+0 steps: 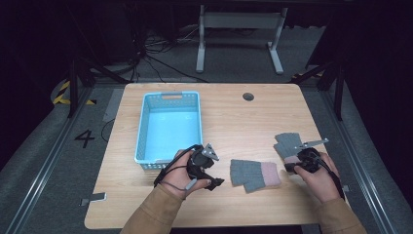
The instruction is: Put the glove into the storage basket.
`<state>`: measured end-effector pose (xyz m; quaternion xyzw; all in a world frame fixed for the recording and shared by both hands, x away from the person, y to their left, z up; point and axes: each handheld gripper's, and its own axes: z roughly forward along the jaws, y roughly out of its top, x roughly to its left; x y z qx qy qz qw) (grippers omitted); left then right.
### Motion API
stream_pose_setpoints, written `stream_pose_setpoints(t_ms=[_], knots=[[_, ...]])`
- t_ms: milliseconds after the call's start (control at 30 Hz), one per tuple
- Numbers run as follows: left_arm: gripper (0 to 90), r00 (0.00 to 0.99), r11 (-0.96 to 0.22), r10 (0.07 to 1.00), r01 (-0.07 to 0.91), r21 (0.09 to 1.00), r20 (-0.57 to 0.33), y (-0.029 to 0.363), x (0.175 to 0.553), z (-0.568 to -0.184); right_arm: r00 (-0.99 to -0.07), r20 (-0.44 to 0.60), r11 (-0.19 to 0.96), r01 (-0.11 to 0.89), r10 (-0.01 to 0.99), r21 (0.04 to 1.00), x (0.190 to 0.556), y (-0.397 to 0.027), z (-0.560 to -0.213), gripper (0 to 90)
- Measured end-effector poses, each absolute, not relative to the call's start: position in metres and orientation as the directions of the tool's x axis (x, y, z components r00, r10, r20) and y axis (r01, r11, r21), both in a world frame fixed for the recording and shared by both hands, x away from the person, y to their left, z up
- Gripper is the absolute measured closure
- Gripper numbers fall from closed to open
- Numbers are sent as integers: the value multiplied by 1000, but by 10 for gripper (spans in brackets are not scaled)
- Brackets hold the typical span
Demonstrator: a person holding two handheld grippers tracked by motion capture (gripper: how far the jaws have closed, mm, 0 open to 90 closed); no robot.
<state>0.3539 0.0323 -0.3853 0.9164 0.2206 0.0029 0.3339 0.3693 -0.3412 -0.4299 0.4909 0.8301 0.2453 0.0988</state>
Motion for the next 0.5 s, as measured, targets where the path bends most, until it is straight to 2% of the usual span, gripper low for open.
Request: stream_pose_setpoints(t_ms=[500], knots=[[318,913,-685,386,382,620,-136,27,360,-381,-421,84,328,803,903,498,361,-370,-431,900]])
